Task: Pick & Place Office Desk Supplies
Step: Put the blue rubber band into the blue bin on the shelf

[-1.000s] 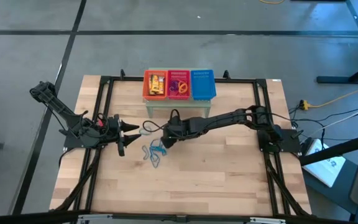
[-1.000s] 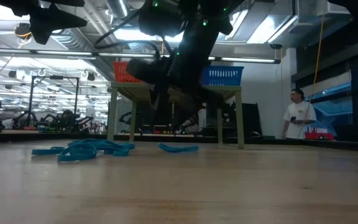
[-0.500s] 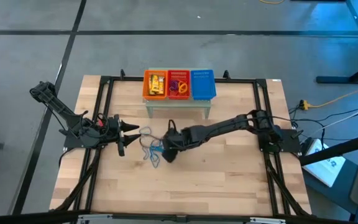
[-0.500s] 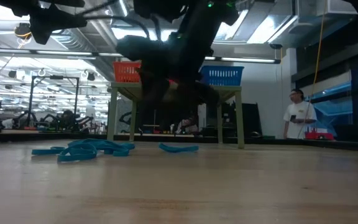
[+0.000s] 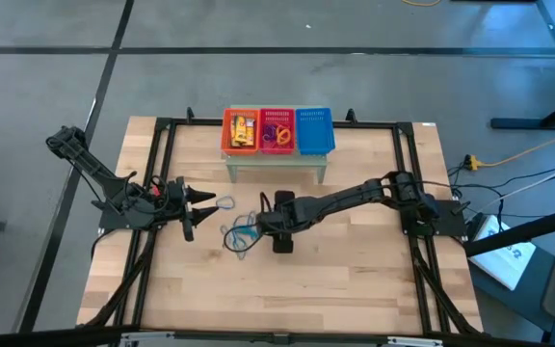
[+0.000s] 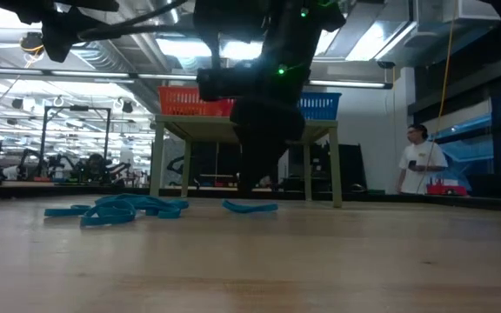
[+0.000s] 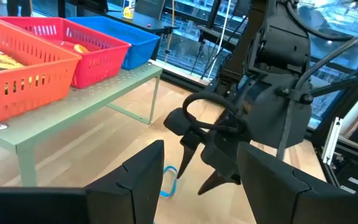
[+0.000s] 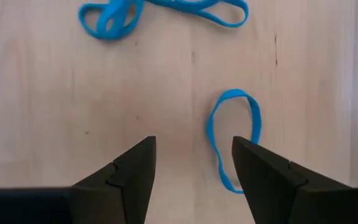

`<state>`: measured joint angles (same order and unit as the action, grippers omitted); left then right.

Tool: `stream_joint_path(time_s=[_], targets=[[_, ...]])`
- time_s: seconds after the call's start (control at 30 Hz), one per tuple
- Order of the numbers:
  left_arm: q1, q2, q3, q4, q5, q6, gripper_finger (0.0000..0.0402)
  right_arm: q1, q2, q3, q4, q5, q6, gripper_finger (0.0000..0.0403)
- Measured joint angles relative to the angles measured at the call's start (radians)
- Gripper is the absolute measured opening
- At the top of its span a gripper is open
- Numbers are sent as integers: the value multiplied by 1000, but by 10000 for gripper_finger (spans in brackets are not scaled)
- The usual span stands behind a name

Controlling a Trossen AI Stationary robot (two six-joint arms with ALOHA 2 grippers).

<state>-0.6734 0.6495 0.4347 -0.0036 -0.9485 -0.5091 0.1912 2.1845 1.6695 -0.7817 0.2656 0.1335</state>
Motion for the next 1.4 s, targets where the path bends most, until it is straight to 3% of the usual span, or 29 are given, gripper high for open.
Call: stream_joint_path(time_s=[0.53,0.93,1.1,1.4], targets=[[0,0,0,-6,-1,0,200,-39,76,3,19,-69,43,212],[0,0,0,-7,7,-45,200,-83,75,0,55,-228,104,148],[0,0,0,-7,9,-37,200,-98,69,14,49,-238,91,154],[1,0,0,-7,6,-23,200,-83,41,169,-22,-213,91,175]])
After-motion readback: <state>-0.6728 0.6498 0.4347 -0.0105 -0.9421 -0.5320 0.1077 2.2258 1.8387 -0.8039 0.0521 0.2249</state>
